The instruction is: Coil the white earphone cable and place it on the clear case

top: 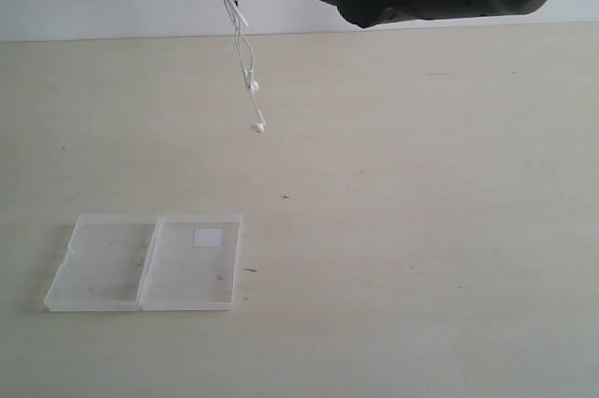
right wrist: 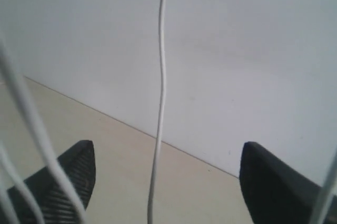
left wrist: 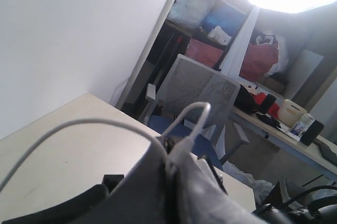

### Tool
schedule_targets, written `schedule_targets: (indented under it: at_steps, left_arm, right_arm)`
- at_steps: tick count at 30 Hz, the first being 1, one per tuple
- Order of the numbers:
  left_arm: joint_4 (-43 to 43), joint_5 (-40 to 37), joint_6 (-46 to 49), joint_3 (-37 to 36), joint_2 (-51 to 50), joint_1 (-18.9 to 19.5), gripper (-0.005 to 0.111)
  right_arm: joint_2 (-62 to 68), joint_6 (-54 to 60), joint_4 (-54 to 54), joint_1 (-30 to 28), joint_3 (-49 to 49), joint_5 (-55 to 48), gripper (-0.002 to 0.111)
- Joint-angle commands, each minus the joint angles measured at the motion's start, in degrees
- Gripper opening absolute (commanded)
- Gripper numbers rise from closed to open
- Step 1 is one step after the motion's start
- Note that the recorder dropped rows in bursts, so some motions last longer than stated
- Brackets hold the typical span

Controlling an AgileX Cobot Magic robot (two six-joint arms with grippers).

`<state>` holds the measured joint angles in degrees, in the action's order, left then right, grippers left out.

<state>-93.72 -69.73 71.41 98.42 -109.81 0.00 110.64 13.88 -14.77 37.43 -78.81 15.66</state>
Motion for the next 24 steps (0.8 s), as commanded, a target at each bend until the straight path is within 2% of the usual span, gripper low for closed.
schedule_targets:
  at_steps: [1, 13, 18, 24]
  left_arm:
    - [-1.1, -0.2, 0.4, 0.2, 0.2, 0.0, 0.0]
    - [-1.6, -0.2, 0.4, 0.2, 0.2, -0.1, 0.0]
    - [-1.6, -0.2, 0.4, 0.2, 0.2, -0.1, 0.0]
    - [-1.6, -0.2, 0.4, 0.2, 0.2, -0.1, 0.0]
  right_arm:
    - [0.4, 0.5, 0.3, 0.2, -0.4, 0.5, 0.068]
    - [0.5, 1.1, 0.3, 0.1, -0.4, 0.6, 0.052]
    - [0.6, 1.1, 0.3, 0.1, -0.4, 0.4, 0.035]
    - [0.6, 1.5, 1.2, 0.1, -0.4, 0.4, 0.01]
